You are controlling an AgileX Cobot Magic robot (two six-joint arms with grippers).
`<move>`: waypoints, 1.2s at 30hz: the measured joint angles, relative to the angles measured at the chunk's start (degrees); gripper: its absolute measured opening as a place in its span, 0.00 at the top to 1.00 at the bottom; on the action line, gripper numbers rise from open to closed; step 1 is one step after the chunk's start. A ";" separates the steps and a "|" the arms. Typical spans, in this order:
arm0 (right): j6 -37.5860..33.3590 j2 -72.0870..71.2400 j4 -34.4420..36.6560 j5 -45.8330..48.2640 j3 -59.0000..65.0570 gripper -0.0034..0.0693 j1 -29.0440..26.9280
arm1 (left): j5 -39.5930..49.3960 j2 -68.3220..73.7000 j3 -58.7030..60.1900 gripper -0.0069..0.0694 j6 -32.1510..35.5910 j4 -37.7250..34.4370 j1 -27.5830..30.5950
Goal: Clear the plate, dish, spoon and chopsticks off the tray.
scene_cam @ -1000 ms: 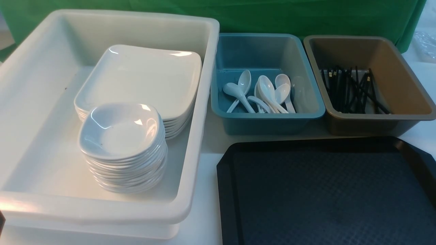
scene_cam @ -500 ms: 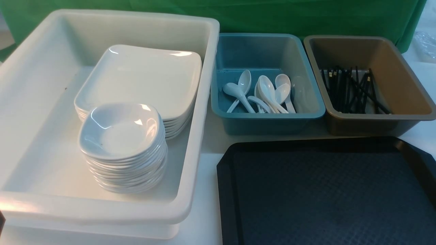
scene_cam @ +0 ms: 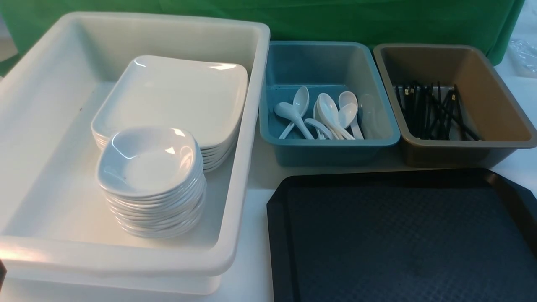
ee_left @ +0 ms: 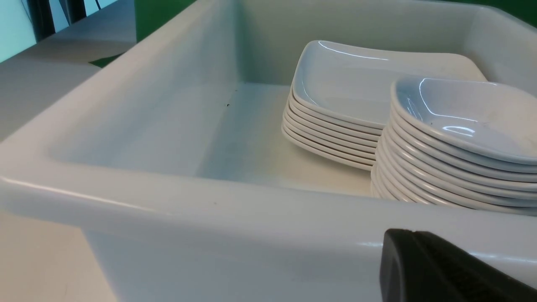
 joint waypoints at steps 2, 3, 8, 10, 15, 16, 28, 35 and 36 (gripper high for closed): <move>-0.21 -1.08 0.00 0.50 3.61 0.63 -3.64 | 0.00 0.00 0.00 0.90 0.00 0.00 0.00; -0.20 -1.80 0.00 1.96 4.47 0.63 -4.78 | 0.00 0.00 0.00 0.90 0.00 0.00 0.00; -0.80 -7.65 0.00 7.53 5.13 0.63 -8.41 | 0.00 0.00 0.00 0.90 0.00 0.00 0.00; -0.67 -7.89 0.00 8.43 5.13 0.63 -8.73 | 0.14 0.00 0.05 0.90 0.00 0.05 0.00; -0.60 -7.94 0.00 9.02 5.13 0.63 -8.84 | 0.03 0.00 0.05 0.90 0.00 0.17 0.00; -0.60 -7.94 0.00 9.02 5.13 0.63 -8.91 | 0.03 0.00 0.05 0.90 0.00 0.22 0.00; -0.52 -7.94 0.00 9.02 5.13 0.63 -9.34 | 0.03 0.00 0.05 0.90 0.00 0.22 0.00; -0.52 -7.94 0.00 9.02 5.13 0.63 -9.34 | 0.03 0.00 0.05 0.90 0.00 0.22 0.00; -0.47 -7.94 0.00 9.02 5.13 0.63 -9.34 | 0.03 0.00 0.05 0.90 0.00 0.22 0.00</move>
